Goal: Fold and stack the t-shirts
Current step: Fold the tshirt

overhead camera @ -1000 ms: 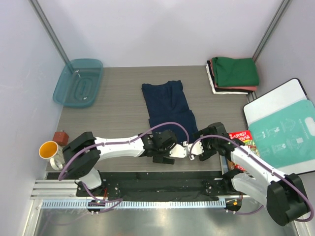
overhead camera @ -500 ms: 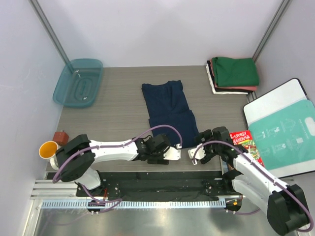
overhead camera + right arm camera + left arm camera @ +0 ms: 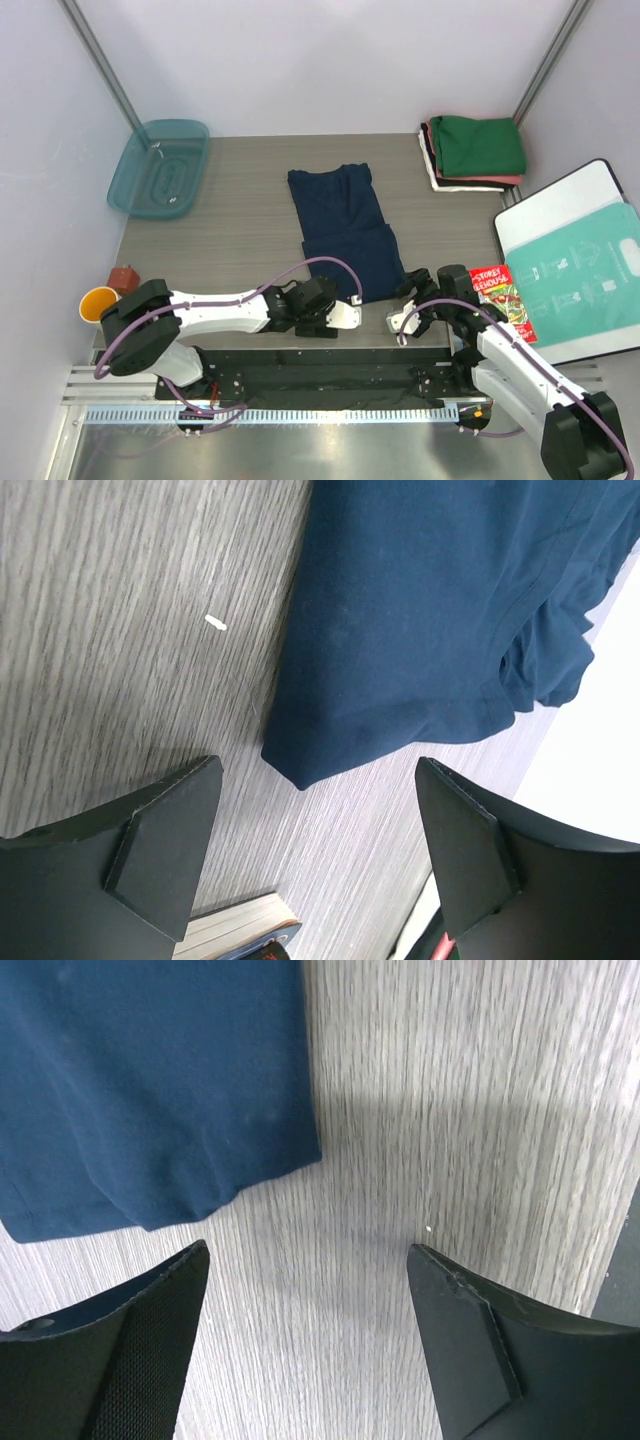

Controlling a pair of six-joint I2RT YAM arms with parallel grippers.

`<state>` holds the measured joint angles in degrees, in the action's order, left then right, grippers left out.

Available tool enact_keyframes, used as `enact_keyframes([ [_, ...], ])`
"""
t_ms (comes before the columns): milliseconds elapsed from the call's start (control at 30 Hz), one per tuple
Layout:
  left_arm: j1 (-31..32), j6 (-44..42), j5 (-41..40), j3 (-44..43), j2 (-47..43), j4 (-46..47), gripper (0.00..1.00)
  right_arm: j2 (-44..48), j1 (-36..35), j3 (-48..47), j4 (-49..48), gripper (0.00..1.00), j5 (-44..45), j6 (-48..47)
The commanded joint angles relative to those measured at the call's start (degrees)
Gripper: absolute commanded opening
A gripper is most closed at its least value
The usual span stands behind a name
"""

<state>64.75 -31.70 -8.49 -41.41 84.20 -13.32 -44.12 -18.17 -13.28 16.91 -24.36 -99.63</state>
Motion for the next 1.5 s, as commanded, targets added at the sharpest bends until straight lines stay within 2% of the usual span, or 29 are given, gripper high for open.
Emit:
enact_keyframes([
  [0,-0.1,0.8,2.3,1.3,0.6,4.5,0.8,-0.3,1.2,1.5,1.6,0.85,-4.1,-2.8],
  [333,-0.1,0.3,6.2,-2.4,3.2,6.0,0.74,-5.7,1.9,-1.8,1.3,0.84,-5.4,-6.2],
  [433,-0.1,0.4,6.9,-2.6,3.9,7.2,0.71,-6.6,2.4,-2.0,1.0,0.82,-5.9,-6.5],
  [500,-0.1,0.2,6.6,-2.3,4.6,8.3,0.65,-6.9,2.6,-1.8,1.0,0.8,-6.1,-6.5],
  [600,-0.1,-0.5,6.4,-1.7,5.3,9.5,0.47,-7.0,3.1,-1.1,0.8,0.77,-6.8,-7.2],
  [700,-0.2,-1.3,5.9,-1.3,6.1,11.1,0.16,-7.2,3.4,-0.4,0.4,0.73,-7.5,-7.8],
  [733,-0.2,-1.3,5.7,-1.2,6.5,11.6,0.0,-7.8,3.4,-0.3,0.1,0.66,-7.5,-7.9],
  [800,-0.2,-1.4,5.2,-1.2,6.9,12.3,0.0,-8.7,3.6,-0.1,-0.3,0.53,-7.5,-8.2],
  [833,-0.3,-1.6,5.2,-1.2,6.9,12.4,0.0,-9.6,3.5,-0.1,-0.6,0.3,-7.4,-8.4],
  [900,-0.3,-1.8,4.5,-1.4,6.9,12.4,0.0,-10.1,3.5,-0.1,-1.3,0.13,-6.8,-8.2],
  [933,-0.5,-2.0,4.0,-1.4,6.4,12.1,0.0,-10.1,3.6,-0.1,-1.4,0.01,-6.7,-7.9],
  [1233,-0.8,-1.6,4.2,-1.1,0.7,5.9,0.0,-3.6,3.7,-2.2,0.1,0.01,-7.8,-5.0],
  [1333,-0.8,-1.4,5.2,-1.2,-3.5,2.5,0.0,-1.9,3.6,-5.8,5.4,0.01,-9.6,-4.9],
  [1467,-0.8,-2.0,8.3,-1.1,-9.7,-3.8,0.0,-0.4,3.6,-12.9,18.7,0.01,-13.2,-7.8],
])
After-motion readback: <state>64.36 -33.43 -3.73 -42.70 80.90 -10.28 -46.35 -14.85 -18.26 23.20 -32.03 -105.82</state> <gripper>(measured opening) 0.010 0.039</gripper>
